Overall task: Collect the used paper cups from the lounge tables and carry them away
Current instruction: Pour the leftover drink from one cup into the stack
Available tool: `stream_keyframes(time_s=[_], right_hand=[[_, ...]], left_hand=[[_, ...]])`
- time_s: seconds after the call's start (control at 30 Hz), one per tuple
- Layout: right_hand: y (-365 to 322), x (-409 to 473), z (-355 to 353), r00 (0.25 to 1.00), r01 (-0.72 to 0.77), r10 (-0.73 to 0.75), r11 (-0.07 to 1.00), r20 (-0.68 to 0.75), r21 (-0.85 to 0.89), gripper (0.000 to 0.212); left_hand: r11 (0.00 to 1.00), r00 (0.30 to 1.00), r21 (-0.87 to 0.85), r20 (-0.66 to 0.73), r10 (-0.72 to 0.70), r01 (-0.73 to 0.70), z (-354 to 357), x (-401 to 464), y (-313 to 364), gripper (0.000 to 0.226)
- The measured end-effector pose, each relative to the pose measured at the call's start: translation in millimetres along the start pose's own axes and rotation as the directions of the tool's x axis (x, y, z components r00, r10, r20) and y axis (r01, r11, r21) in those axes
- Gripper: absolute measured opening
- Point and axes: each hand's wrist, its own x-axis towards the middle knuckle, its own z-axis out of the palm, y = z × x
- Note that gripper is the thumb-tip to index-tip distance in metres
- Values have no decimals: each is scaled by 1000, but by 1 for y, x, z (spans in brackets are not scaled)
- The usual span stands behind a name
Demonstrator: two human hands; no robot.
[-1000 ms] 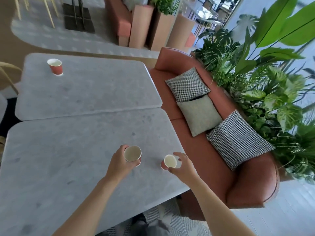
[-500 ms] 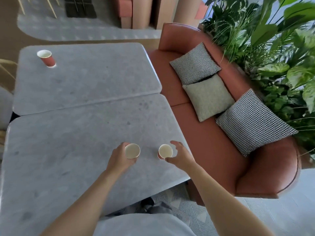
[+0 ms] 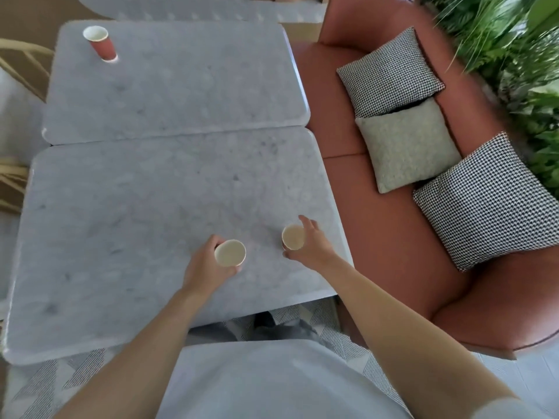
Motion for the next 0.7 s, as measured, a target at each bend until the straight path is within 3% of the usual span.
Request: stream_keyframes(time_s=[0.27, 0.43, 0.7], right_hand=[[3, 3, 20, 1000, 7, -7, 1000, 0, -21, 94], [-3, -7, 25, 996, 91, -91, 996, 6, -4, 82], [-29, -29, 64, 884, 427, -360, 881, 297, -204, 87]], left_hand=[[1000, 998, -25, -56, 11, -13, 11, -6, -7, 61], [999, 988, -29, -151, -34, 30, 10, -20, -8, 63], [995, 971, -19, -217, -99, 97, -7, -64, -28, 65]])
